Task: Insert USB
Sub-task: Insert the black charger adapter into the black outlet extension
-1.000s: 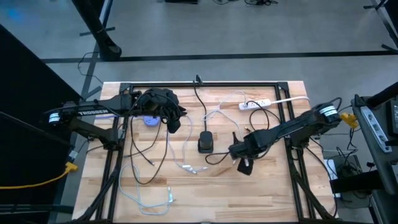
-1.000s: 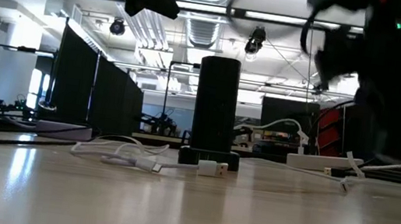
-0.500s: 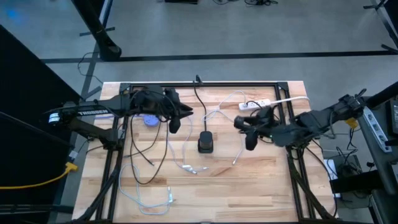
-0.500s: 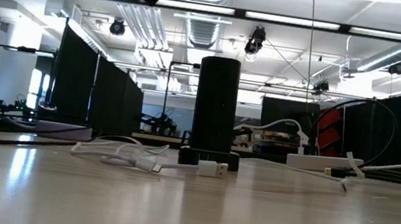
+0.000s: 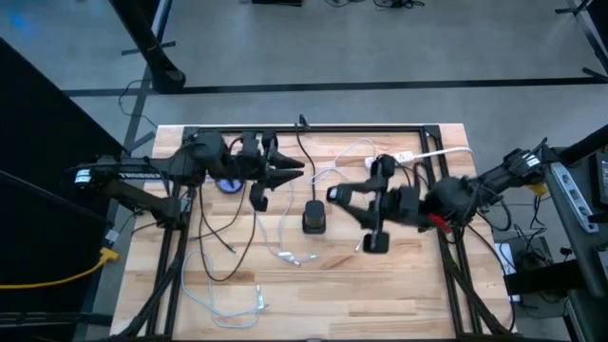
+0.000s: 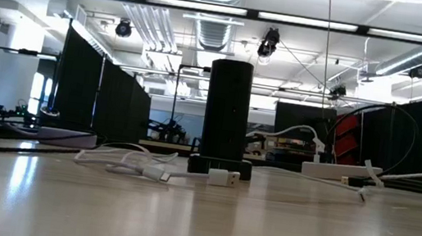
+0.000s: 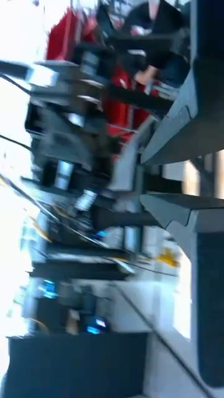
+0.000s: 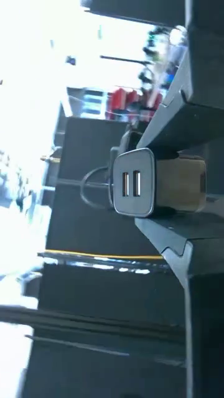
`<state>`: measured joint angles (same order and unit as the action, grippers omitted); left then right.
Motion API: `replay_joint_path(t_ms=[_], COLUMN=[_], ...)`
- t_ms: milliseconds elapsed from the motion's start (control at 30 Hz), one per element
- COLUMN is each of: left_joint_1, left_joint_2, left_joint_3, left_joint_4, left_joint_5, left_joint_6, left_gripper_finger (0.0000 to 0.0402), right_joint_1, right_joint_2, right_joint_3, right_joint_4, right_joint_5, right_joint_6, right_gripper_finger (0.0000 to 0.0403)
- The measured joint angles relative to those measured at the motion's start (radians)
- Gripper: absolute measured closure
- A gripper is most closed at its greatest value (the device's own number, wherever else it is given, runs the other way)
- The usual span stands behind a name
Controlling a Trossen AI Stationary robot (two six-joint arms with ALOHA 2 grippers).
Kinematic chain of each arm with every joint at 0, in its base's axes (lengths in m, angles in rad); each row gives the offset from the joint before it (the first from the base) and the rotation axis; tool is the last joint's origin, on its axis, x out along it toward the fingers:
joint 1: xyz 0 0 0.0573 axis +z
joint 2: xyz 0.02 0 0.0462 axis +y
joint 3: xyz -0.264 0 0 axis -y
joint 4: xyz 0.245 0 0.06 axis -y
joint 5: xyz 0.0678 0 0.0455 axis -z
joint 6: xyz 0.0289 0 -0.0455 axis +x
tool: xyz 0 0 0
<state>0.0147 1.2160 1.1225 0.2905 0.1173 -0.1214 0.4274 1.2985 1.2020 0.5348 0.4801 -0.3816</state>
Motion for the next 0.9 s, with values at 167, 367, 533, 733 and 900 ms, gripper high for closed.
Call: replay_joint_path(t_ms=[167,367,533,733,900], left_joint_1=[-0.060,-0.091,-0.125,-0.148,-0.161], left_joint_2=[0.000,0.009,0.030,0.042,0.049], left_joint_3=[0.000,0.000,0.000,0.000,0.000], left_joint_4=[0.033,0.018,0.062,0.135,0.236], left_joint_5=[0.000,0.000,0.011,0.032,0.034], left_joint_6=[0.130,0.145,0.131,0.119,0.088], left_gripper_finger=[0.0274,0.0220,0.0190,0.0169,0.0164], right_joint_1=[-0.013,-0.029,-0.030,-0.041,-0.048], right_joint_2=[0.063,0.134,0.178,0.192,0.192], right_joint_3=[0.040,0.132,0.177,0.203,0.215], right_joint_4=[0.031,0.027,0.020,0.023,0.023], right_joint_5=[-0.085,-0.177,-0.177,-0.191,-0.206], right_joint_6=[-0.126,-0.151,-0.189,-0.187,-0.153], right_gripper_finger=[0.0262,0.0262,0.0262,0.0262,0.0262])
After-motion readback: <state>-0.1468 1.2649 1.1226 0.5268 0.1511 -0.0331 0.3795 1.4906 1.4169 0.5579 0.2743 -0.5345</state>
